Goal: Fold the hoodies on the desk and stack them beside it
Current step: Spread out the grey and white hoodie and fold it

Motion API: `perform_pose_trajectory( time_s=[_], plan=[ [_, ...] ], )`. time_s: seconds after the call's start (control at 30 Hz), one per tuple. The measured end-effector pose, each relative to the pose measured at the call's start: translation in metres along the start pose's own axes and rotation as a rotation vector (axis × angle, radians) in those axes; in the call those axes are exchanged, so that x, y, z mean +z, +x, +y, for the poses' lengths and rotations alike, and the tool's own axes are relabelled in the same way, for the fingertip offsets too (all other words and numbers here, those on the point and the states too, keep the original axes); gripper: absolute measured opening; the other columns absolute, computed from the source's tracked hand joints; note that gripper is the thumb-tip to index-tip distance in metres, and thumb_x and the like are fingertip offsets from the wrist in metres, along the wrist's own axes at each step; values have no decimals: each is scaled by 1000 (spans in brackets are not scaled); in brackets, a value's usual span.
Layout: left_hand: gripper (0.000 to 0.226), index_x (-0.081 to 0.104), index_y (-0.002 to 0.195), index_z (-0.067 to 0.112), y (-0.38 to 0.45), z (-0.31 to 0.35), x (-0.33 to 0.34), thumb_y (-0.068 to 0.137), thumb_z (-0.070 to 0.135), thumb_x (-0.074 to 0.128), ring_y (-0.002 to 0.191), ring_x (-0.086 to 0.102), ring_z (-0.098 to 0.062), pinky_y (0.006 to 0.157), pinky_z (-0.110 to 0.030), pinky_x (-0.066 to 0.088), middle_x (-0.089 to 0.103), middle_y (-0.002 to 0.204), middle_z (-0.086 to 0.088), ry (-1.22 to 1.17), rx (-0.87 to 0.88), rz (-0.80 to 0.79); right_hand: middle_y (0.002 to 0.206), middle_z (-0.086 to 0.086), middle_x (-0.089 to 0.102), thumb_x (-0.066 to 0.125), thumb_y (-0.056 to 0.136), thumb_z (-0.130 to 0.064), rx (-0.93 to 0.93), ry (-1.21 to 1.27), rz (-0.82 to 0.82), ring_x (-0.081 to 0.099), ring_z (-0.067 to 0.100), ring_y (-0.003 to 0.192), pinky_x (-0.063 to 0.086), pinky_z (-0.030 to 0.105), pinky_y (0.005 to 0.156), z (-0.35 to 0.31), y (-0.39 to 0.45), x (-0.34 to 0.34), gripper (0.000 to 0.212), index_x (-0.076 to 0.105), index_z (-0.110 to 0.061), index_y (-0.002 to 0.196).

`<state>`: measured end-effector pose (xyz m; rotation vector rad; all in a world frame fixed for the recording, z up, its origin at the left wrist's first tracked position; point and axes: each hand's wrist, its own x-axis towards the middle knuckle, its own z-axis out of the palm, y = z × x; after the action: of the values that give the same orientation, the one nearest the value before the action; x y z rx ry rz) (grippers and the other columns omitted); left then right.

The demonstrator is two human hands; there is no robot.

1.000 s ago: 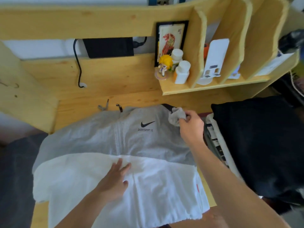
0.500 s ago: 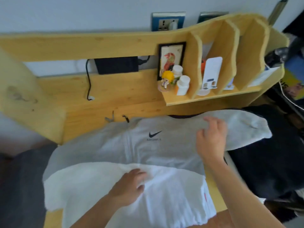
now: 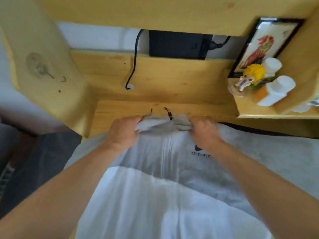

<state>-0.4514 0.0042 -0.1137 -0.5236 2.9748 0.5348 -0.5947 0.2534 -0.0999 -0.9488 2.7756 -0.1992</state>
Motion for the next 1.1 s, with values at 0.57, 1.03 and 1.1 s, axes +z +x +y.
perform_pose_trajectory(
  time_s=[0.57, 1.03, 1.1],
  plan=[
    [39, 58, 125, 25, -160, 64, 13, 99, 53, 53, 100, 62, -15, 87, -40, 55, 57, 121, 3, -300, -127, -138, 128, 3, 54, 56, 95, -48, 242, 295, -190, 54, 26, 118, 47, 39, 96, 0, -139, -17, 45, 57, -23, 133],
    [15, 45, 102, 9, -63, 111, -80, 104, 23, 44, 62, 49, -21, 56, -40, 39, 51, 74, -2, -486, -206, 331, 112, 17, 52, 59, 86, -6, 151, 289, 474, 54, 40, 95, 46, 45, 79, -29, -90, -74, 20, 56, -3, 105],
    [16, 44, 105, 8, -56, 118, -116, 106, 24, 43, 62, 43, -13, 58, -35, 39, 48, 76, 0, -672, -153, 441, 119, 18, 50, 54, 84, 4, 53, 355, 675, 53, 37, 99, 48, 43, 76, -32, -85, -99, 23, 53, -3, 105]
  ],
)
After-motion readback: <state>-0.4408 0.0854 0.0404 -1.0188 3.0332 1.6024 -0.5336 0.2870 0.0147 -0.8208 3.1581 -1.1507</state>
